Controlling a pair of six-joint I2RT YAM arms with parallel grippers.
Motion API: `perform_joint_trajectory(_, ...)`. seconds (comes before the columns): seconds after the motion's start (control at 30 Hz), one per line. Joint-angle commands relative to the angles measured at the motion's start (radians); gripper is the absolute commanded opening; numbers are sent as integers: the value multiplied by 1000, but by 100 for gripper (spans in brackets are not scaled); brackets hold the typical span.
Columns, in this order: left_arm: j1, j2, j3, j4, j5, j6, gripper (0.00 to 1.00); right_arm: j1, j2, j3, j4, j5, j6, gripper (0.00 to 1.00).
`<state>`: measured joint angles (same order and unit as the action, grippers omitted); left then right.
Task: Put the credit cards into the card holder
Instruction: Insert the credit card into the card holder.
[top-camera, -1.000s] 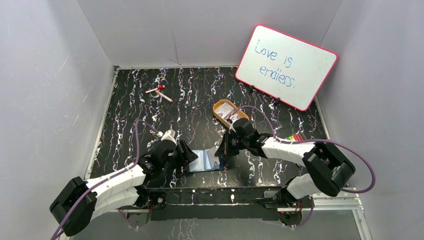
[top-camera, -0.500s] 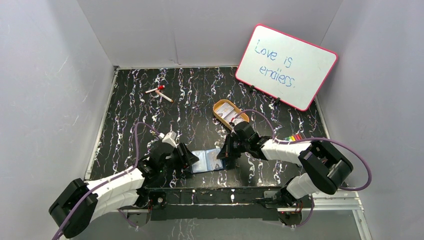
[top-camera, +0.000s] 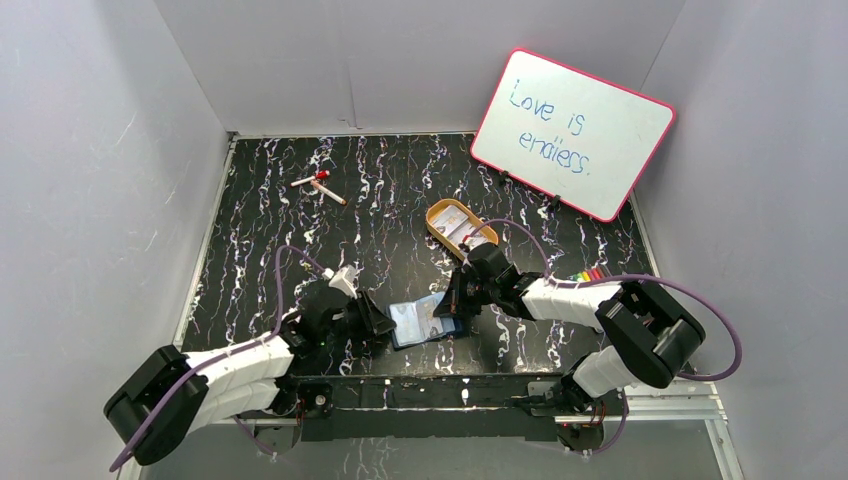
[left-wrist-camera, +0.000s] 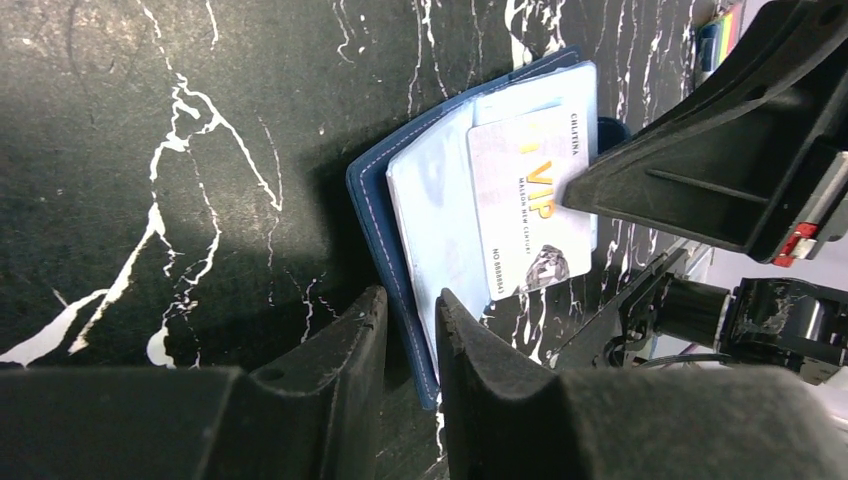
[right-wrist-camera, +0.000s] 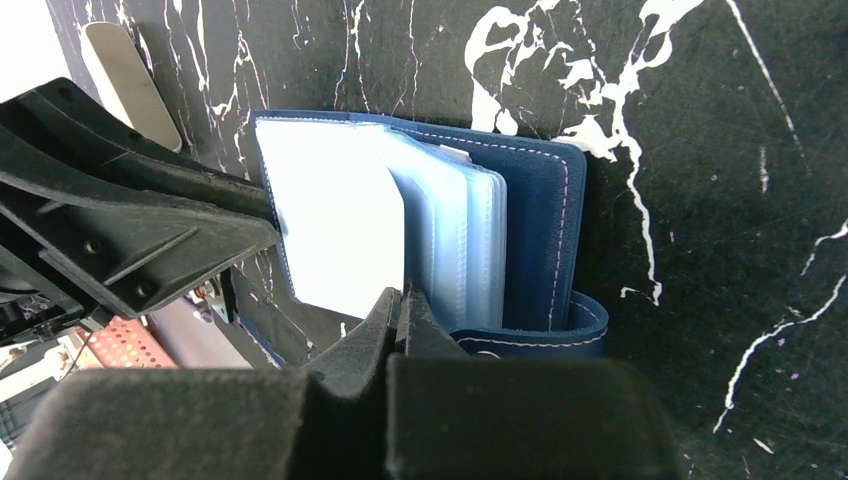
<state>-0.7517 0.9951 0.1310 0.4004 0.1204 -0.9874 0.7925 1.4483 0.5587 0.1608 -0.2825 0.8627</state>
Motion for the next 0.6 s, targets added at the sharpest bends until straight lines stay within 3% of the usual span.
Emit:
perform_joint_trajectory(0.0,-2,20,-5,80,41,-3,21,5,5,-22,-13,37,-10,0)
perform_joint_trajectory(0.17,-1,45,-12,111,32,-11,18,6,-5,-20,-17,35,-12,0)
perform_joint_trajectory(0.37,3,117,-19,197,54,-22,31,5,-1,-26,-11,35,-10,0)
perform_joint_trajectory(0.47,4,164,-18,245,81,-24,24,5,3,-26,-7,33,-10,0)
perform_joint_trajectory(0.57,6,194,-10,266,101,-21,6,4,2,-25,-6,32,-10,0)
